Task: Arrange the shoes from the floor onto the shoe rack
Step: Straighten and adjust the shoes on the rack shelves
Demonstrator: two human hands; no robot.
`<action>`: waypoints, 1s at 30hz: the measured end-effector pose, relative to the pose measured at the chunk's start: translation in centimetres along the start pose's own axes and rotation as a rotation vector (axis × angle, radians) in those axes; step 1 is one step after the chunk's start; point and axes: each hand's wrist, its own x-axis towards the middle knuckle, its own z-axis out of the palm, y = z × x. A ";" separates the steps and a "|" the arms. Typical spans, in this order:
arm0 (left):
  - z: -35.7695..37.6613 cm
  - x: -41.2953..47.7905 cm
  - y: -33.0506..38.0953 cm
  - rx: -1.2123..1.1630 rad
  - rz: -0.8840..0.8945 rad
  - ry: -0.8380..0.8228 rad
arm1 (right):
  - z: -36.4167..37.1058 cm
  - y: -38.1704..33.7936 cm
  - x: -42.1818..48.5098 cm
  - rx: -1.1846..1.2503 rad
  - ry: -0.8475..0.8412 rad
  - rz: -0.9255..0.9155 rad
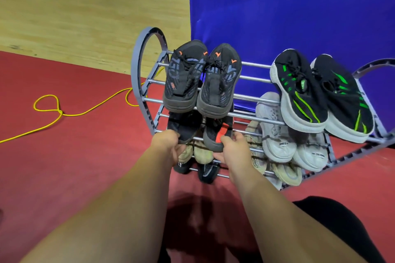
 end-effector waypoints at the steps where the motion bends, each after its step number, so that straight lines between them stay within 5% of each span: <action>1: -0.1 -0.1 0.1 -0.034 -0.001 -0.013 | -0.1 0.0 0.1 -0.026 -0.007 0.009; 10: -3.9 -3.9 1.5 -0.297 0.100 -0.068 | -2.3 -3.2 -2.2 -0.272 0.075 -0.040; 18: -8.9 -6.5 0.9 -0.249 0.159 -0.048 | -3.3 -3.9 -5.1 -0.083 0.017 -0.032; 25: -11.3 -7.6 0.9 -0.061 0.163 0.195 | -5.0 -4.0 -5.7 -0.089 -0.089 0.107; 30: -11.7 -8.0 0.7 0.034 0.185 0.141 | -5.9 -4.0 -6.3 0.028 -0.140 0.230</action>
